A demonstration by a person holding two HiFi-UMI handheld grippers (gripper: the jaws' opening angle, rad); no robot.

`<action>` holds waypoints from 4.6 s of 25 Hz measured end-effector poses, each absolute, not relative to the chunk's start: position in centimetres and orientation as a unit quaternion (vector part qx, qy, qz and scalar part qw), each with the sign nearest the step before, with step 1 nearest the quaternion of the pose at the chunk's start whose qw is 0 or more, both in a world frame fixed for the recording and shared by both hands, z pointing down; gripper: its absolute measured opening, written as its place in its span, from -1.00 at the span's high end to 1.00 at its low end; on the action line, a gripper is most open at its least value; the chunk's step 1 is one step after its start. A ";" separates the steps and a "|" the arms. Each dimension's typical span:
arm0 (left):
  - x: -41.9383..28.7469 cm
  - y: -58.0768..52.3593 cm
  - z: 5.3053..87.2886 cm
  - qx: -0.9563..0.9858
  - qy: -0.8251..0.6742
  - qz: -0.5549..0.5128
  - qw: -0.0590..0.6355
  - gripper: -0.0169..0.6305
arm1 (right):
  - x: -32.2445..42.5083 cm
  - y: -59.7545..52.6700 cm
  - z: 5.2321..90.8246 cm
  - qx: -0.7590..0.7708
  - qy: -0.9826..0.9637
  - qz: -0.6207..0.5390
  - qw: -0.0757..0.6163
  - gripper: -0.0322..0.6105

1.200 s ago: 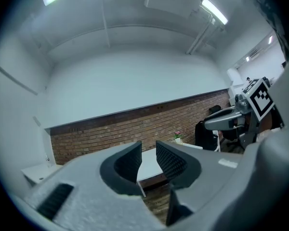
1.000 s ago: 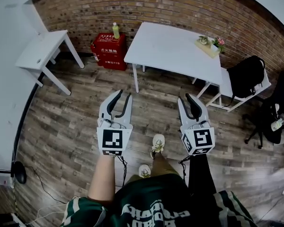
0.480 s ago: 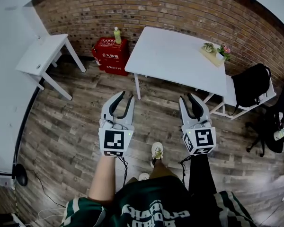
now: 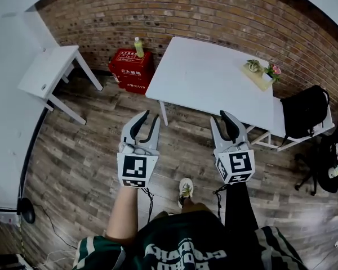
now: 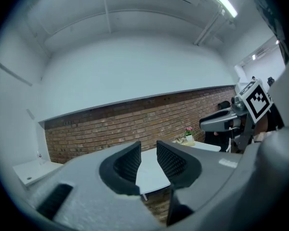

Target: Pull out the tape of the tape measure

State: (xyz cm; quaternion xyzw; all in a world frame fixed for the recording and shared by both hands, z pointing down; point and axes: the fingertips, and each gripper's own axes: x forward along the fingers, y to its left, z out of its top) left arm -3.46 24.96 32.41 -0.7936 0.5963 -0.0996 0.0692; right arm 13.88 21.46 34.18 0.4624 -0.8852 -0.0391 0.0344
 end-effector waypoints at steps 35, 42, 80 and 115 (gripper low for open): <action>-8.6 -5.6 34.7 -0.823 0.550 -0.111 0.085 0.62 | 4.8 -8.0 36.1 0.451 -0.890 -0.031 0.051 0.48; -10.1 -15.0 35.5 -0.857 0.496 -0.118 0.077 0.62 | 2.6 -16.3 35.8 0.489 -0.870 -0.021 0.060 0.47; -6.3 -24.7 55.9 -0.924 0.286 -0.255 -0.004 0.61 | -0.7 -24.5 58.5 0.469 -0.824 0.187 0.256 0.28; -6.6 -21.7 66.8 -0.901 0.244 -0.348 -0.085 0.59 | -1.1 -20.1 69.2 0.430 -0.787 0.232 0.375 0.44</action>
